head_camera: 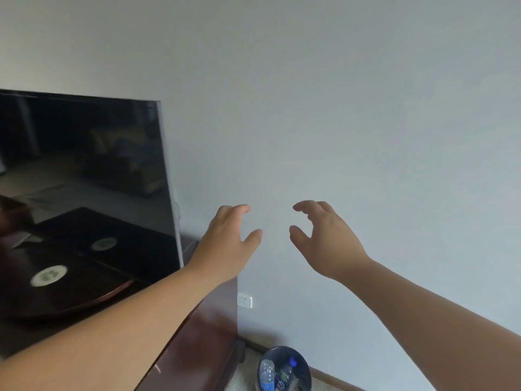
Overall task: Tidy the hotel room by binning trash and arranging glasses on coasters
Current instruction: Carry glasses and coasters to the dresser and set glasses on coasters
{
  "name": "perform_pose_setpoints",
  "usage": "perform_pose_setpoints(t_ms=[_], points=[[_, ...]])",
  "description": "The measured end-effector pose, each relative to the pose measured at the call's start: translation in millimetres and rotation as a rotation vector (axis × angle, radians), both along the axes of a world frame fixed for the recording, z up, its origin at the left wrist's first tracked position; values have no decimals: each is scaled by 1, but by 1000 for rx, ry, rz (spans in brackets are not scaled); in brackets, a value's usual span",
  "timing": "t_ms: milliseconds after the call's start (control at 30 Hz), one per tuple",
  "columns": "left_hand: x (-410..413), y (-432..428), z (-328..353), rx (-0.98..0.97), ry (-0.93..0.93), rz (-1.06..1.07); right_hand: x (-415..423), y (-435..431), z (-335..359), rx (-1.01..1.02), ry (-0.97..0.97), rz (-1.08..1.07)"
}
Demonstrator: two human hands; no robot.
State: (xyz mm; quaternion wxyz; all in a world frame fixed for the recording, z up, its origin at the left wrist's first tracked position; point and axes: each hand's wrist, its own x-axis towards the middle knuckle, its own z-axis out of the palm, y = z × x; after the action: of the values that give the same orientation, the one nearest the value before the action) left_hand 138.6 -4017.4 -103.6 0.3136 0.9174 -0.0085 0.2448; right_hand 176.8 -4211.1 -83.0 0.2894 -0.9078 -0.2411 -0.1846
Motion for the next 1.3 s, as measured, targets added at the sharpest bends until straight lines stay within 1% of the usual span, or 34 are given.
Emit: perform_pose_setpoints(t_ms=[233,367,533,800,1133,1300], points=[[-59,6,47,83,-113,140,-23,14,42,133,-129,194],[-100,15,58,118,-114,229,-40,30,51,187,-122,294],[-153,36,67,111,-93,360,-72,67,50,165,-78,400],[-249,97,74,105,-120,584,-146,136,54,103,-117,536],[-403,184,61,37,-84,712,-267,238,37,81,-102,661],[-454,224,43,-33,-38,763,-307,281,26,45,-63,684]])
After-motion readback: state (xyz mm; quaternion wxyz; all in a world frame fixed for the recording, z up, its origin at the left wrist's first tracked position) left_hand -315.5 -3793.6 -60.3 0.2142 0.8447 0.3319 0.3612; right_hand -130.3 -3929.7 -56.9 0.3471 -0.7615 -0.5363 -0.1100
